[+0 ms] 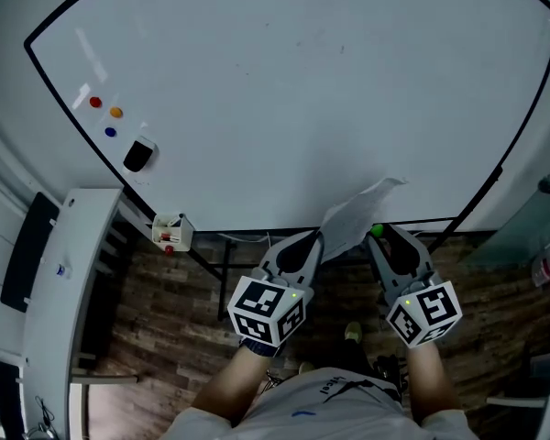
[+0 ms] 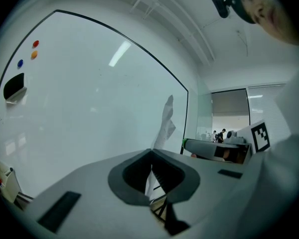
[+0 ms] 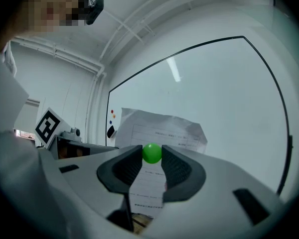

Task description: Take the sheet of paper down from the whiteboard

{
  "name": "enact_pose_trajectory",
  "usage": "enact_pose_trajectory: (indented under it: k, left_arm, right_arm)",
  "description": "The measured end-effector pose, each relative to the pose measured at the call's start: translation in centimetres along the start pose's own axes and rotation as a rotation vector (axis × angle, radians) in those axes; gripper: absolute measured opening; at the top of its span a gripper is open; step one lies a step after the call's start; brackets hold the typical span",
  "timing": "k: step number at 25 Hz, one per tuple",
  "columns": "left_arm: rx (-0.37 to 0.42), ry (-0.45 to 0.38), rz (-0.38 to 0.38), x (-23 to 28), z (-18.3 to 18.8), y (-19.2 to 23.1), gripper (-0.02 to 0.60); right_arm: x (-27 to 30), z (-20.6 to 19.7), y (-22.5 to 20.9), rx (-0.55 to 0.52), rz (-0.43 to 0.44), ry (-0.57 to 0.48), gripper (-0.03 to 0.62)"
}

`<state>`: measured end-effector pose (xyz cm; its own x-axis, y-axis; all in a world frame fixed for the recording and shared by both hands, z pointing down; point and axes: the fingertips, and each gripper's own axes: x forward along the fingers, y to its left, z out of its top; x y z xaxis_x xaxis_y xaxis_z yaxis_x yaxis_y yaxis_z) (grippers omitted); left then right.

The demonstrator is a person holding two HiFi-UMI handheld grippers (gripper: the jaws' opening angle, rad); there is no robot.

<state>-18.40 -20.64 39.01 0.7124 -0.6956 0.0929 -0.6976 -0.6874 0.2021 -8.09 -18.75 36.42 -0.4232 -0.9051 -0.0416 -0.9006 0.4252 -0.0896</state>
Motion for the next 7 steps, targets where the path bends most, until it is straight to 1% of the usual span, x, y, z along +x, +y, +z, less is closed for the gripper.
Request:
enact_pose_trajectory:
  k: [7]
  left_arm:
    - [-0.007,-0.003,0.006,-0.56,0.08,0.12,0.017]
  right_arm:
    - [0.13,0.22,0.75,-0.019,0.011,0.007,0.130]
